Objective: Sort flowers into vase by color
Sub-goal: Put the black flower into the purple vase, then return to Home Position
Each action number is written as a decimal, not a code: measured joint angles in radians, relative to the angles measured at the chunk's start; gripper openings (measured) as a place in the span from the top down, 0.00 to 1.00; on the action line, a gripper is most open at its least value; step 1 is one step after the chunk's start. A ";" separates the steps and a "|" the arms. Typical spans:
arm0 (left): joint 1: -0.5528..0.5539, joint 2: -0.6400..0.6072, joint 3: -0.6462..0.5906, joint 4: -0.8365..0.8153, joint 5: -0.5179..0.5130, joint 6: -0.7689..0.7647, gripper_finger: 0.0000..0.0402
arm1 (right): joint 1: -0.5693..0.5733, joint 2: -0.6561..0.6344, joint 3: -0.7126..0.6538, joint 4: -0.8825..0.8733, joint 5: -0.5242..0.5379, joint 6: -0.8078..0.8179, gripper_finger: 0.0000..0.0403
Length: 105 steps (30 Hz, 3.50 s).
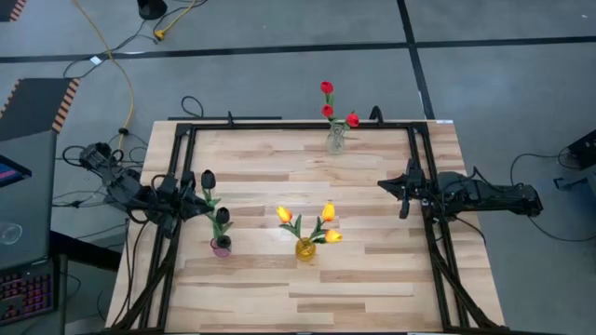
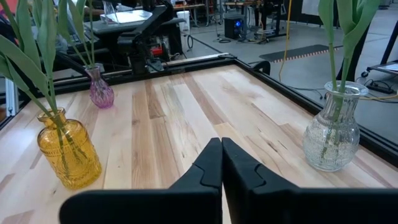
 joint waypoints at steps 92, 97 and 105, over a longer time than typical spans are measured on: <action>-0.149 -0.172 0.001 -0.060 -0.347 0.055 0.87 | 0.000 0.000 0.000 0.000 -0.001 -0.004 0.92; -0.132 -0.178 0.001 -0.053 -0.412 0.192 0.99 | 0.000 0.000 0.000 0.000 0.000 -0.004 0.92; -0.047 -0.177 0.001 -0.027 -0.389 0.310 1.00 | 0.000 0.000 0.000 0.000 0.000 -0.003 0.92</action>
